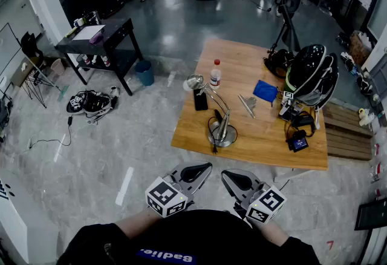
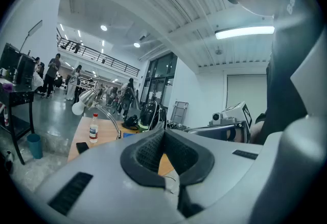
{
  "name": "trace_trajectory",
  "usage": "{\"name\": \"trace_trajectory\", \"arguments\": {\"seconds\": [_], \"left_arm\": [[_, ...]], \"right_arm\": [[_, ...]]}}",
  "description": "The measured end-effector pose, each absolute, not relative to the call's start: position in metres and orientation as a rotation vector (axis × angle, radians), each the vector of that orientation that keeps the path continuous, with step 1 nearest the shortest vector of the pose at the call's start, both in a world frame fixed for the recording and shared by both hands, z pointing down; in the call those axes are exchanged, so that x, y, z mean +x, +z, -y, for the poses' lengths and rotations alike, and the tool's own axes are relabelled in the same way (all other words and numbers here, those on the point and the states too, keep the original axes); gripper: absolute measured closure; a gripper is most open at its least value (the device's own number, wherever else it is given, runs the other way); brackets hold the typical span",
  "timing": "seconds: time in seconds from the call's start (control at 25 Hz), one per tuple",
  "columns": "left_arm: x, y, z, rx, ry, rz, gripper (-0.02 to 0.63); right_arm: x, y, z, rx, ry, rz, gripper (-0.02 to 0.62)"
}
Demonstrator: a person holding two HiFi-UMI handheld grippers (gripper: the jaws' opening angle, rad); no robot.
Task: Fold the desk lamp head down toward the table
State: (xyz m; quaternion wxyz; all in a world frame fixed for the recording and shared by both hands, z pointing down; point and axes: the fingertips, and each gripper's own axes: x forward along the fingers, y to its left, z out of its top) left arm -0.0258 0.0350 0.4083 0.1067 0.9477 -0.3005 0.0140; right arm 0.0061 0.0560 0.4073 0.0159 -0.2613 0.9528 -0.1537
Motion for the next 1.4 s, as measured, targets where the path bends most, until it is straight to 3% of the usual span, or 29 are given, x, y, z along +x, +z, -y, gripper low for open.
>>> {"name": "trace_trajectory", "arguments": {"seconds": [0.76,1.4], "left_arm": [[-0.024,0.407,-0.033,2.808,0.086,0.935,0.597],[0.001,0.401,0.005,2.834,0.133,1.167,0.597]], "right_arm": [[0.005,0.408,-0.053,-0.793,-0.468,-2.975,0.589],[0.05,0.427,-0.016,-0.75,-0.5,-2.996,0.59]]}}
